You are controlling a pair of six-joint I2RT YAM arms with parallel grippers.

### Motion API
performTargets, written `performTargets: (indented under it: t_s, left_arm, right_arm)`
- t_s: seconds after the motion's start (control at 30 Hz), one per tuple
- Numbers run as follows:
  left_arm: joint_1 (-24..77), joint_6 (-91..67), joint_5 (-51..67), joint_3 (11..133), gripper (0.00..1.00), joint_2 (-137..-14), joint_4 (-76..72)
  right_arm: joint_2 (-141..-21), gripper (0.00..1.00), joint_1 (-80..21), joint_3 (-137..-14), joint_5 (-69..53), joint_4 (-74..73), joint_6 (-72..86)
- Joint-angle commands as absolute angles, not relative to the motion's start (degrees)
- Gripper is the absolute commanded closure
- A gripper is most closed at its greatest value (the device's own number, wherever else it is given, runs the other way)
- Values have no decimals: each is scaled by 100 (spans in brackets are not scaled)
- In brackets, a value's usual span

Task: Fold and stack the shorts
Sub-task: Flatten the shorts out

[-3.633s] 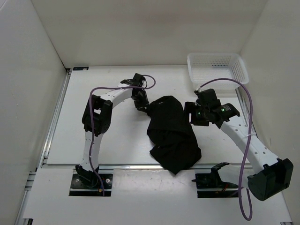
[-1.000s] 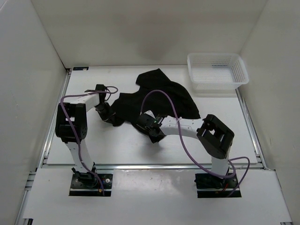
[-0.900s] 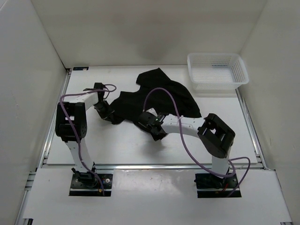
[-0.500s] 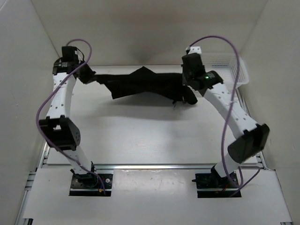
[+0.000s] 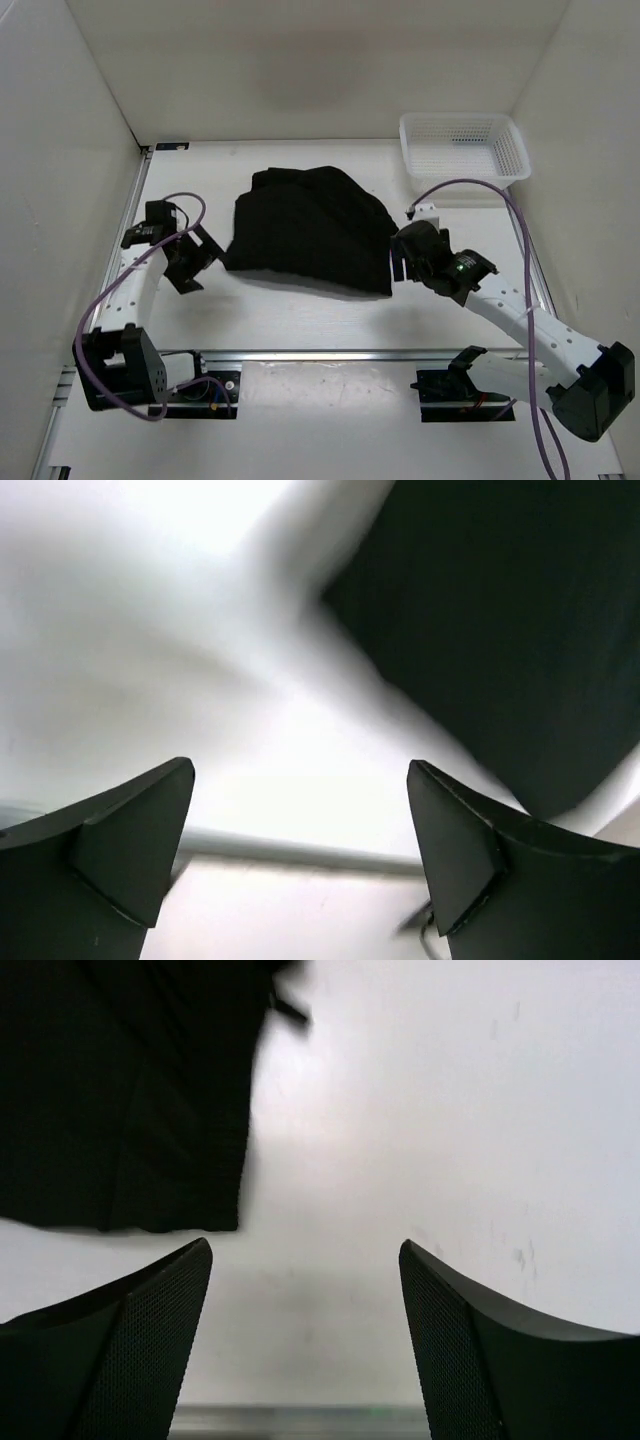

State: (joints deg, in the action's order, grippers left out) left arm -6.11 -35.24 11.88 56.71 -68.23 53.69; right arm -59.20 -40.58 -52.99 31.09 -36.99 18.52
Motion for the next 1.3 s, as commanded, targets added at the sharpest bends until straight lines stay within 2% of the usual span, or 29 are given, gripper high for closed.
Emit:
performTargets:
  t_s: [0.0, 0.07, 0.1, 0.13, 0.17, 0.2, 0.23, 0.27, 0.3, 0.37, 0.43, 0.47, 0.5, 0.6, 0.73, 0.87, 0.93, 1.0, 1.03, 1.07, 1.1, 1.27]
  left_arm:
    - [-686, -3385, 1213, 5562, 0, -6820, 5282]
    - [-686, -3297, 1160, 5800, 2, -6873, 5282]
    - [-686, -3296, 1108, 5914, 11, -7030, 5282]
    - [-686, -3218, 1107, 6115, 19, -7092, 5282]
    - [-686, -3147, 1107, 6187, 28, -7154, 5282]
    - [-686, -3146, 1047, 6187, 38, -7206, 5282]
    - [-686, -3094, 1046, 6240, 53, -7268, 5343]
    - [-686, -3094, 1046, 6145, 61, -7269, 5344]
    - [-686, -3094, 1046, 6065, 65, -7269, 5344]
    - [-686, -3163, 993, 5733, 62, -7269, 5344]
    - [-686, -3234, 993, 5529, 44, -7391, 5169]
    - [-686, -3295, 1132, 5363, 29, -7461, 5098]
    - [-686, -3296, 1238, 5300, 0, -7566, 5019]
    - [-686, -3296, 1580, 5089, 0, -8120, 4677]
    - [-686, -3357, 1530, 5176, 0, -8911, 4324]
    - [-686, -3305, 1371, 5572, 12, -9692, 4263]
    - [-686, -3305, 1371, 5695, 28, -9834, 4210]
    - [-686, -3357, 1319, 5844, 50, -9957, 4210]
    - [-686, -3357, 1318, 5845, 75, -9958, 4210]
    - [-686, -3357, 1318, 5845, 85, -9958, 4210]
    - [-686, -3357, 1318, 5845, 90, -9958, 4210]
    - [-686, -3472, 1318, 5897, 90, -9958, 4210]
  right_arm:
    - [-5757, 19, -4078, -5071, 3173, -4086, 2750]
    - [-5765, 19, -4078, -5132, 2972, -4087, 2865]
    - [-5827, 22, -3956, -5211, 2805, -4087, 2865]
    - [-6027, 29, -3877, -5299, 2560, -4087, 2865]
    - [-6142, 54, -3737, -5456, 1983, -4087, 2865]
    - [-6248, 64, -3674, -5458, 1769, -4139, 2987]
    - [-6388, 72, -3622, -5510, 1584, -4140, 3127]
    - [-6442, 84, -3491, -5406, 1347, -4140, 3268]
    - [-6442, 87, -3394, -5301, 1084, -4087, 3548]
    - [-6442, 87, -3009, -4846, 60, -3746, 3804]
    - [-6329, 80, -2709, -4484, -647, -3194, 4216]
    - [-6328, 73, -2411, -4308, -964, -2999, 4375]
    - [-6250, 58, -2269, -4002, -1263, -2823, 4516]
    - [-6249, 31, -1890, -3736, -2038, -2365, 4921]
    - [-6485, 23, -1775, -3473, -2285, -2057, 5255]
    - [-6767, 20, -1723, -3209, -2496, -1470, 5729]
    - [-6933, 20, -1723, -3155, -2549, -1389, 5940]
    - [-6987, 21, -1723, -3023, -2549, -1274, 6213]
    - [-6987, 23, -1723, -2936, -2549, -1205, 6310]
    - [-6987, 23, -1723, -2788, -2549, -1143, 6415]
    - [-6918, 23, -1723, -2708, -2549, -995, 6651]
    - [-6917, 24, -1723, -2224, -2602, -466, 7347]
